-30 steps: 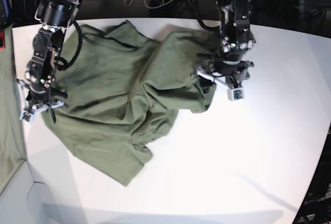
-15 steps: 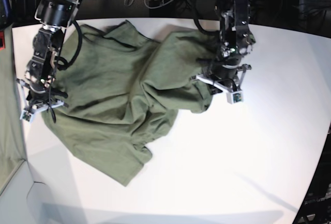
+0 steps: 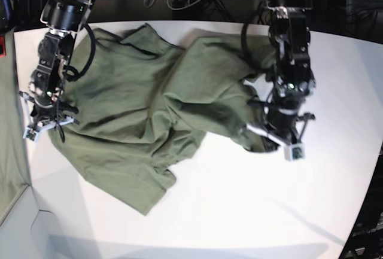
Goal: Layout the t-shirt on the table in an organized manner, then fold the t-shirt properly
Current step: 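Pull the grasped fabric with the left gripper outward to flatten the shirt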
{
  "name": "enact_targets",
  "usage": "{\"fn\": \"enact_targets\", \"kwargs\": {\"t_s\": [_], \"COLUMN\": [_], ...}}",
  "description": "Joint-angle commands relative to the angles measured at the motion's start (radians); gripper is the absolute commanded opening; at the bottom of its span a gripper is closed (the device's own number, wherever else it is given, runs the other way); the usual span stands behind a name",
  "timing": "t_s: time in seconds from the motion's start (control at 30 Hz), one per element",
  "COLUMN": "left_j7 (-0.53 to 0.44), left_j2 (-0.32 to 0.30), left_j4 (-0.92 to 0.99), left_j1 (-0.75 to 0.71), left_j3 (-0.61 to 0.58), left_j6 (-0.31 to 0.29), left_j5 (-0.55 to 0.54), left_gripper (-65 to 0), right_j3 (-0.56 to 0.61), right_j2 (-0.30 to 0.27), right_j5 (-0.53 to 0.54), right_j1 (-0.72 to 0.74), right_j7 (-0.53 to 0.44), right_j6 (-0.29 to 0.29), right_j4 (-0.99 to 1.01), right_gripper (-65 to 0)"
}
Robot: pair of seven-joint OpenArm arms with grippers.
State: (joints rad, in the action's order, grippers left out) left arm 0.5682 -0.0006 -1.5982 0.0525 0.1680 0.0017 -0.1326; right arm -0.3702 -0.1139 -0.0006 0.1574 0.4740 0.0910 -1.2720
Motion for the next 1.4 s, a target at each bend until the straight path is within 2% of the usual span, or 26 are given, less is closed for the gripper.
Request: {"fn": "enact_targets", "kwargs": {"t_s": [0.0, 0.27, 0.4, 0.57, 0.77, 0.97, 1.1, 1.23, 1.37], "left_j7": [-0.021, -0.02, -0.03, -0.043, -0.251, -0.396, -0.549, -0.66, -0.713], "left_j2": [-0.008, -0.085, -0.126, -0.175, -0.195, -0.217, -0.218, -0.215, -0.189], "left_j4": [-0.023, -0.006, 0.088, 0.264, 0.534, 0.87, 1.091, 1.202, 1.212], "left_j1": [0.043, 0.271, 0.355, 0.468, 0.6, 0.768, 0.866, 0.913, 0.915], "left_j3": [0.0, -0.002, 0.005, 0.006, -0.002, -0.002, -0.008, -0.109, -0.207], "left_j6": [0.002, 0.002, -0.004, -0.006, -0.006, -0.006, -0.006, -0.002, 0.002], "left_j5": [0.006, 0.061, 0.123, 0.12, 0.127, 0.127, 0.127, 0.126, 0.124], "left_gripper": [-64.7, -64.7, -64.7, -64.7, -64.7, -64.7, -64.7, -64.7, -64.6], "right_j3": [-0.002, -0.002, -0.002, -0.002, -0.002, -0.002, -0.002, 0.003, 0.006], "right_j2": [-0.013, -0.013, -0.014, -0.019, -0.017, -0.017, -0.019, -0.031, -0.034], "right_j5": [-0.003, -0.003, -0.005, -0.005, -0.005, -0.005, -0.005, -0.005, -0.006], "right_j1": [0.021, 0.02, 0.006, -0.02, -0.042, -0.055, -0.057, -0.054, -0.04], "right_j7": [-0.027, -0.024, -0.024, -0.024, -0.024, -0.024, -0.024, -0.024, -0.024], "right_j6": [0.0, 0.0, 0.0, 0.0, 0.0, 0.0, 0.0, 0.0, 0.0], "right_j4": [-0.021, -0.021, -0.031, -0.082, -0.11, -0.127, -0.127, -0.125, -0.12], "right_gripper": [-65.0, -65.0, -65.0, -65.0, -65.0, -65.0, -65.0, -65.0, -65.0]}}
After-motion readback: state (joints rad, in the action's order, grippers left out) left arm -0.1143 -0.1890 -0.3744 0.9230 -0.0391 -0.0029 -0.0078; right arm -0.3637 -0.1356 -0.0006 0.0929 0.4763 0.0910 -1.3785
